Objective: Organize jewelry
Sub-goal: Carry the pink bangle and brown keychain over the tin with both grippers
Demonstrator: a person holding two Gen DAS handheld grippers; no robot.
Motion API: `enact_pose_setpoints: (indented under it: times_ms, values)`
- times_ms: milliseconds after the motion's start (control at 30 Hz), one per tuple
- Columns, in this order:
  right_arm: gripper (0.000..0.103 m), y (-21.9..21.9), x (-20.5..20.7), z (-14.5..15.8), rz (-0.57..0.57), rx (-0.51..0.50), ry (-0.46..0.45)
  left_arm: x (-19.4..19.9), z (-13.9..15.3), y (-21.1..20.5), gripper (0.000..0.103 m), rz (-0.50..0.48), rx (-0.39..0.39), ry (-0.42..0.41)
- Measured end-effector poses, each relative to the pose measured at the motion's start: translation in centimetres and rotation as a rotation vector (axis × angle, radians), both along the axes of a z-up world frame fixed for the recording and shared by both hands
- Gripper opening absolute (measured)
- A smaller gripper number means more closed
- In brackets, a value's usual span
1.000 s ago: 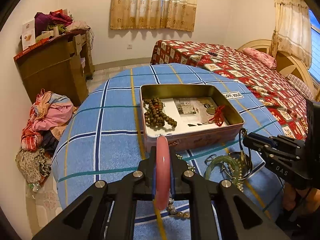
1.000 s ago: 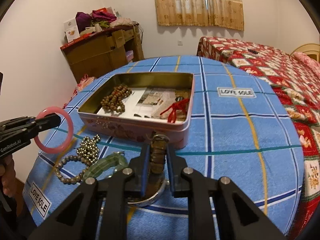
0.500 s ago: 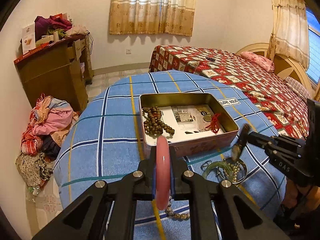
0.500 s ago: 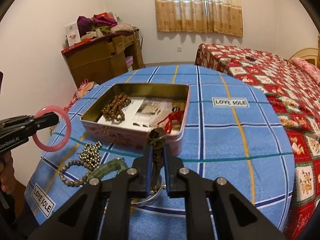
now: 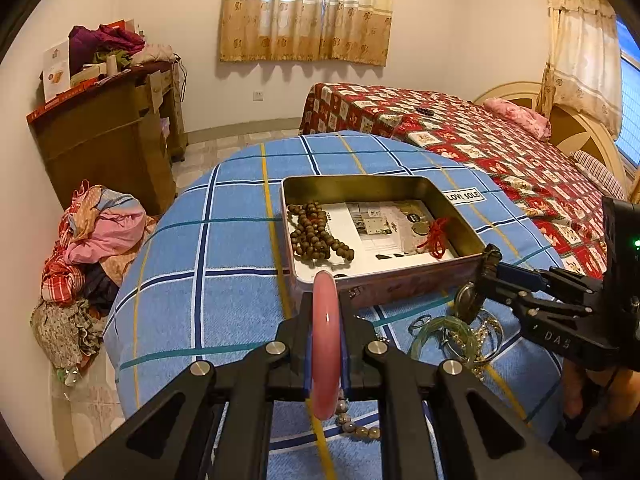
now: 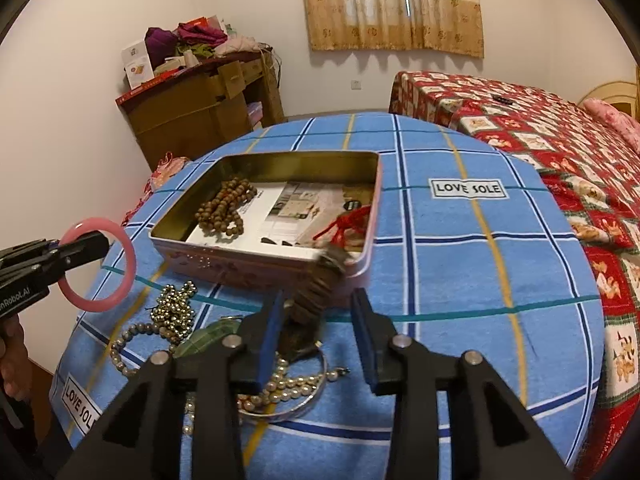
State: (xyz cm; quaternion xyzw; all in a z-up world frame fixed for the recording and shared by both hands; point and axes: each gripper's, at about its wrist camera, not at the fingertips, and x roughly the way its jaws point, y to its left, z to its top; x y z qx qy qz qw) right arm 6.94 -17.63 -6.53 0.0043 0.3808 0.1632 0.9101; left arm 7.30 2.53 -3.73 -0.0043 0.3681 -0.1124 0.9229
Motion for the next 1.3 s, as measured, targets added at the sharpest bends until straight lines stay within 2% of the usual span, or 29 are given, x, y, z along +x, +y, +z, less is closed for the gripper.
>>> enact_pose_setpoints:
  times_ms: [167, 200, 267, 300, 333, 667, 900, 1300]
  values:
    - [0.042, 0.7, 0.9, -1.4, -0.012, -0.025, 0.042, 0.1, -0.6, -0.3, 0.009, -0.01, 0.001, 0.015]
    - [0.035, 0.6, 1.0, -1.7, -0.016, -0.019, 0.048, 0.1, -0.7, -0.3, 0.009, -0.011, 0.002, 0.016]
    - [0.03, 0.2, 0.8, -1.5, -0.016, 0.0, 0.04, 0.1, -0.6, -0.3, 0.009, -0.011, 0.0, 0.013]
    - [0.022, 0.1, 0.7, -1.3, -0.014, 0.005, 0.033, 0.0, -0.5, -0.2, 0.009, -0.009, -0.001, 0.009]
    - [0.021, 0.0, 0.4, -1.0, -0.011, 0.005, 0.022, 0.0, -0.4, -0.2, 0.009, -0.007, -0.002, 0.004]
    - [0.02, 0.5, -0.4, 2.5, 0.025, -0.004, -0.063, 0.3, 2.3, -1.2, 0.009, -0.042, 0.012, -0.059]
    - [0.02, 0.6, 1.6, 4.2, 0.036, -0.009, -0.104, 2.5, 3.1, -2.2, 0.009, -0.05, 0.043, -0.084]
    - [0.02, 1.2, 6.0, 3.7, 0.038, -0.061, -0.089, 7.2, 2.9, -3.1, 0.009, -0.034, 0.1, -0.08]
